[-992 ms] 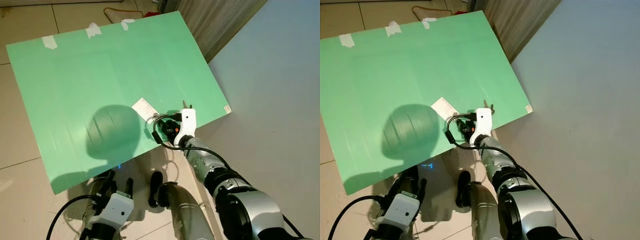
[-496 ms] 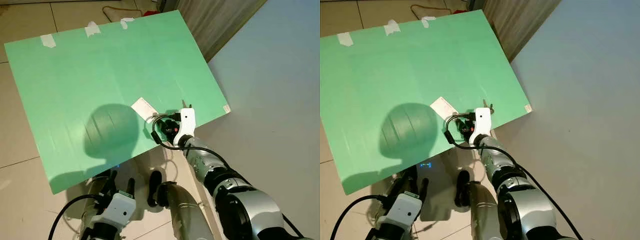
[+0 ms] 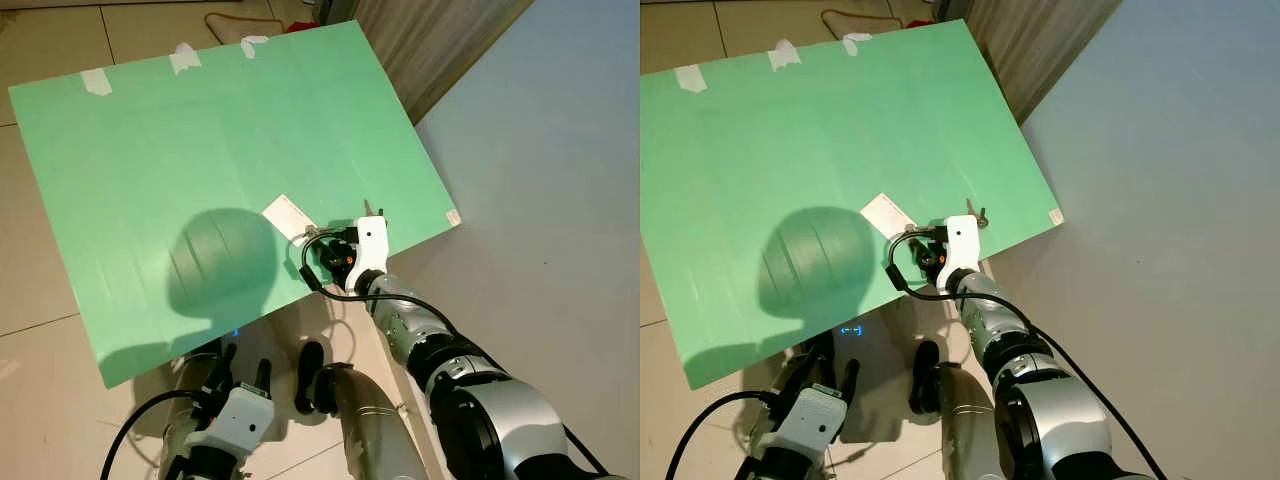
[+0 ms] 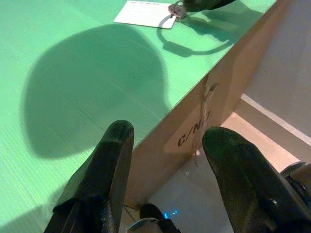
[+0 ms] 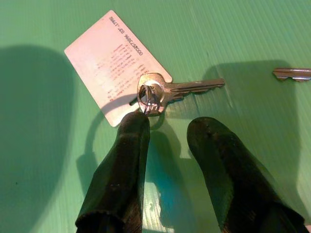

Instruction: Hang keys on a hook

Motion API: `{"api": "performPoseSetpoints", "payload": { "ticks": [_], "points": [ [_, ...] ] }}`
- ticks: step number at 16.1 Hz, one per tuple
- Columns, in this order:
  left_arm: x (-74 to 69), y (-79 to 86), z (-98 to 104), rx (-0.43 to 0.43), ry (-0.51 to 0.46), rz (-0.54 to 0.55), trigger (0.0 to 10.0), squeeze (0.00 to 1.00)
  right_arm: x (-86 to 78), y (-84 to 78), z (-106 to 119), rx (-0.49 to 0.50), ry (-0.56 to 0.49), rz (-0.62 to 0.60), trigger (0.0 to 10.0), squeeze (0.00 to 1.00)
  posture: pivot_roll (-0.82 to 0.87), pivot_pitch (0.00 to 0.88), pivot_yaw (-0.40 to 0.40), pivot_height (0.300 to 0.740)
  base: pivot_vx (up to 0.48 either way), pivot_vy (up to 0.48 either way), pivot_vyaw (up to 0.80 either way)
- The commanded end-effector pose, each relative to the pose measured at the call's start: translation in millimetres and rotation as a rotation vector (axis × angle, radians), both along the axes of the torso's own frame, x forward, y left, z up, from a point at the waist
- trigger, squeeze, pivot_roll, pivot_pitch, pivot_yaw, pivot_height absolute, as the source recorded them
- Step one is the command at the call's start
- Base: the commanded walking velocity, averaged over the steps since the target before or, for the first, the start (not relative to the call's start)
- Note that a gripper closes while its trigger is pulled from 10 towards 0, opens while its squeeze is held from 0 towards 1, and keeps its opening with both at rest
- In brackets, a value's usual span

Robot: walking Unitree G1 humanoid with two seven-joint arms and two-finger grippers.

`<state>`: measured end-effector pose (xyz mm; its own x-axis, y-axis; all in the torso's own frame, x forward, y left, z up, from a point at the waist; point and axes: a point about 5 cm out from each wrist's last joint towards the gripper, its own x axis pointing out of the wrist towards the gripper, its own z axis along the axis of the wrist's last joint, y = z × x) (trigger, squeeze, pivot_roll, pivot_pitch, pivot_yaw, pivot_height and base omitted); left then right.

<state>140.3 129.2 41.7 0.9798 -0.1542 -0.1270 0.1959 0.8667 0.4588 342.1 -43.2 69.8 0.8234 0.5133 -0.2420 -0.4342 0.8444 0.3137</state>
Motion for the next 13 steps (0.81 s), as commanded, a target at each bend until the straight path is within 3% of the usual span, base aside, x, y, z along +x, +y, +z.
{"api": "performPoseSetpoints", "payload": {
  "ticks": [1,4,6,13],
  "points": [
    [-9.0,-6.7,-9,-0.012,0.044,-0.007,10.0,0.0,-9.8,29.7,0,0.066,0.027,0.054,10.0,0.0,0.36,0.466,-0.3,0.74,0.0,0.0,0.0],
    [-8.8,-8.0,-10,-0.013,0.044,-0.008,10.0,0.0,-8.5,34.2,5,0.092,0.016,0.062,10.0,0.0,0.36,0.468,-0.302,0.74,0.0,0.0,0.0],
    [-8.8,-8.8,-11,-0.014,0.044,-0.009,10.0,0.0,-5.0,35.2,10,0.161,0.052,0.029,10.0,0.0,0.36,0.471,-0.302,0.74,0.0,0.0,0.0],
    [-10.8,-12.9,-11,-0.015,0.046,-0.018,10.0,0.0,-8.0,46.7,12,0.102,0.025,0.072,10.0,0.0,0.37,0.491,-0.305,0.74,0.0,0.0,0.0]
  ]
}}
